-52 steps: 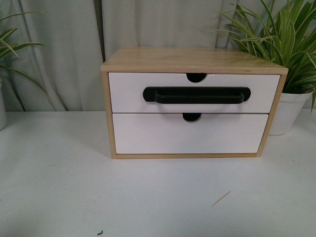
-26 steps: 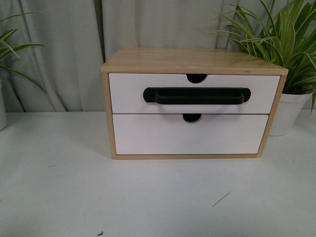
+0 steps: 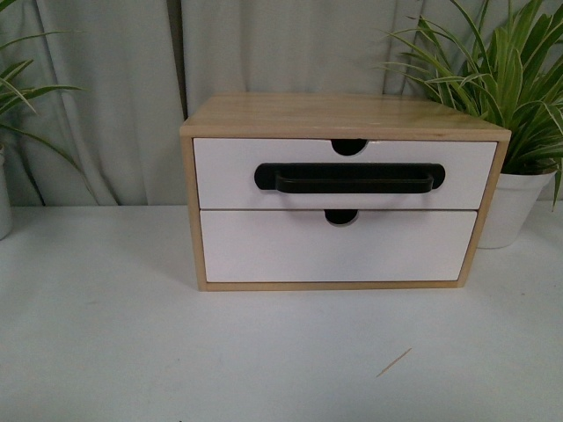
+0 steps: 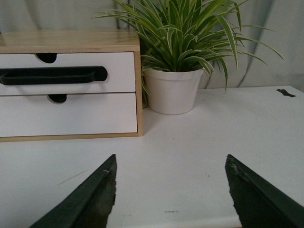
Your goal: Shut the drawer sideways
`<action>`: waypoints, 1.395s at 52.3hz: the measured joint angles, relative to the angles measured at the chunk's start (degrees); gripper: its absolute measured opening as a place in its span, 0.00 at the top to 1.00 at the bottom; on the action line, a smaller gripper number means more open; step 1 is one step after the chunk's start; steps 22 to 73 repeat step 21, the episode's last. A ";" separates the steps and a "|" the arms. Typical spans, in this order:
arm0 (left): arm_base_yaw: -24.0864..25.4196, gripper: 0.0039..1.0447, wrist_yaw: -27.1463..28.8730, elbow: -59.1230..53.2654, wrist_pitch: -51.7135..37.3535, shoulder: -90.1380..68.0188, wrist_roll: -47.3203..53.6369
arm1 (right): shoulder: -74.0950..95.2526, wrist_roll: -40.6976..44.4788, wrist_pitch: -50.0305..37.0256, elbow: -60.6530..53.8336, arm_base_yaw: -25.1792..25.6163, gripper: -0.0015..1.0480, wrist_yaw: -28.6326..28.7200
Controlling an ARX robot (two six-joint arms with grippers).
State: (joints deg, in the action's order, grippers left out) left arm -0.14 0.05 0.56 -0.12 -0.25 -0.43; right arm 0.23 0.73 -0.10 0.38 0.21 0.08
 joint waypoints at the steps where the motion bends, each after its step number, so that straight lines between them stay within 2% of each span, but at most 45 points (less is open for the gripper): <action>1: 0.00 0.18 0.00 0.00 0.00 0.00 -0.02 | 0.00 0.00 0.00 0.00 0.00 0.27 0.00; 6: 0.00 0.04 0.00 0.00 0.00 0.00 0.02 | 0.00 0.00 0.00 0.00 0.00 0.11 0.02; 8: 0.00 0.05 0.00 0.00 0.00 0.00 0.04 | 0.00 -0.07 0.00 0.00 0.00 0.07 0.02; 12: 0.00 0.05 0.00 0.00 0.00 0.00 0.04 | 0.00 -0.11 0.00 0.00 0.00 0.09 0.02; 73: 0.00 0.05 0.00 0.00 0.00 0.00 0.04 | 0.00 -0.11 0.00 0.00 0.00 0.09 0.02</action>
